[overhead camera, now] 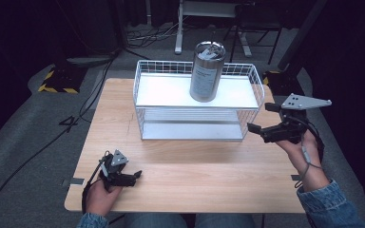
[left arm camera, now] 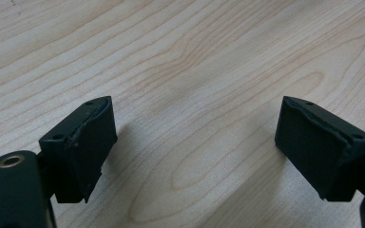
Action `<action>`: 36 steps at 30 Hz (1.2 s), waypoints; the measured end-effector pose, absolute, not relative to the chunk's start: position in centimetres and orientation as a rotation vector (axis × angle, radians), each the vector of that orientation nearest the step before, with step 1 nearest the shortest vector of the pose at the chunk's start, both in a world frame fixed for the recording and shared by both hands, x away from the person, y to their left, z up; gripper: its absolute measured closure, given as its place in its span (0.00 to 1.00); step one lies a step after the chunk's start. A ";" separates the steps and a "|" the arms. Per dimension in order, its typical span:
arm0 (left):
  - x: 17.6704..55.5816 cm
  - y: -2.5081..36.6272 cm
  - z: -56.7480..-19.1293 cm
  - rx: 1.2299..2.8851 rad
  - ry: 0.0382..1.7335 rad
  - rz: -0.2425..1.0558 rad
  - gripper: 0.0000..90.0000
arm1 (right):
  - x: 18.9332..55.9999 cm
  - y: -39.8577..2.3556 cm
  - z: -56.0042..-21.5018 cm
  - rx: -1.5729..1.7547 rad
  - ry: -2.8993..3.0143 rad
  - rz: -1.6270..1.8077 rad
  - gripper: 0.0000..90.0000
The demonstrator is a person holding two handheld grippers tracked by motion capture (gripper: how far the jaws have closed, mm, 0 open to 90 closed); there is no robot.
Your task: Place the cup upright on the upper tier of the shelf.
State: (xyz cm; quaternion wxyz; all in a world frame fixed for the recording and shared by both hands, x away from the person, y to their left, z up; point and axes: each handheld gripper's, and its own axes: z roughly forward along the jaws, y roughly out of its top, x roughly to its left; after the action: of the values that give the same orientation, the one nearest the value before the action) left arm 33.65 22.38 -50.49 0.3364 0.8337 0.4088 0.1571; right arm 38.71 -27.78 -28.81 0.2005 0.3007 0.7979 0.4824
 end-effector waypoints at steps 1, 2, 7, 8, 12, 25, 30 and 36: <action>33.6 22.4 -50.5 2.174 1.066 0.410 0.16 | 38.7 -27.9 -29.2 0.850 2.234 1.342 0.00; 33.6 22.4 -50.5 2.174 1.065 0.410 0.16 | 38.7 -28.1 -29.6 0.858 2.236 1.343 0.00; 33.6 22.4 -50.5 2.174 1.066 0.410 0.16 | 38.4 -28.8 -31.6 0.891 2.245 1.324 0.01; 33.6 22.4 -50.5 2.175 1.065 0.409 0.16 | 38.4 -28.9 -31.8 0.898 2.246 1.321 0.01; 33.6 22.4 -50.5 2.174 1.065 0.410 0.16 | 38.2 -29.3 -33.3 0.936 2.254 1.324 0.03; 33.6 22.4 -50.5 2.174 1.065 0.410 0.16 | 37.3 -29.8 -37.8 0.972 2.299 1.231 0.06; 33.6 22.4 -50.5 2.174 1.066 0.410 0.16 | 37.1 -29.7 -39.6 0.996 2.329 1.208 0.07; 33.6 22.4 -50.5 2.174 1.066 0.410 0.16 | 36.9 -29.7 -41.8 1.036 2.358 1.203 0.08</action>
State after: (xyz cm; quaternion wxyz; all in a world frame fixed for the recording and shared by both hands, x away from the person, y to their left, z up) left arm 33.65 22.38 -50.49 0.3365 0.8337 0.4087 0.1572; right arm 36.89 -29.69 -41.81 0.1489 0.3603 0.8203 0.4184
